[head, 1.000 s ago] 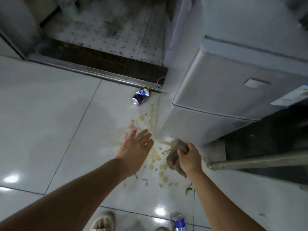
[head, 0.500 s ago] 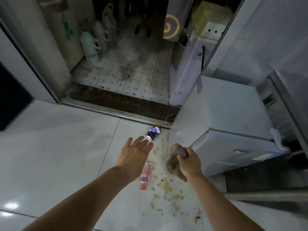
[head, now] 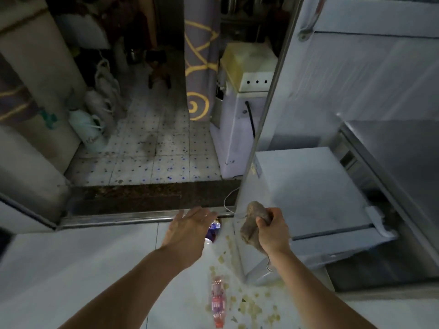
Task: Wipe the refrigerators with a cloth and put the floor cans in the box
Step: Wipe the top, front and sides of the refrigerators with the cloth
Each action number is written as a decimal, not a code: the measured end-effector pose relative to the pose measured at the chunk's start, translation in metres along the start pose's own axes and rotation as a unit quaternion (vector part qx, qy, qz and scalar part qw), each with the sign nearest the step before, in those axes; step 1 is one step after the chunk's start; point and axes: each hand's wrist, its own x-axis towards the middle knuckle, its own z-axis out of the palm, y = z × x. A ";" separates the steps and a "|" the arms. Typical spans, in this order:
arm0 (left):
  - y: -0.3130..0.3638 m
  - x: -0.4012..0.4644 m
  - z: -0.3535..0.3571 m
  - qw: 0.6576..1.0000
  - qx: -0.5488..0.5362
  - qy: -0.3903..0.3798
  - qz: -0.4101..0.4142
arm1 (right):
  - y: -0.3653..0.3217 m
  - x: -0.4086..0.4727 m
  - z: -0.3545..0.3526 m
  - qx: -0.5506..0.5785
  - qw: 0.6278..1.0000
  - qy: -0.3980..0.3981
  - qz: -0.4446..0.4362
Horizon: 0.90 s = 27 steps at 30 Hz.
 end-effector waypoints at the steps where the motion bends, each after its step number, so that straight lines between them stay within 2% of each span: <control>1: -0.005 0.014 -0.007 1.000 0.007 -0.002 0.011 | -0.008 0.009 -0.001 0.002 1.000 0.007 0.008; 12: -0.043 0.152 -0.049 0.990 -0.002 -0.028 0.139 | -0.059 0.082 -0.002 0.032 0.992 0.112 0.036; 21: -0.100 0.257 -0.055 0.949 -0.035 -0.088 0.300 | -0.094 0.108 0.064 0.055 0.957 0.268 0.101; 27: -0.110 0.300 -0.056 0.932 -0.060 -0.107 0.342 | -0.102 0.132 0.082 0.065 0.942 0.296 0.145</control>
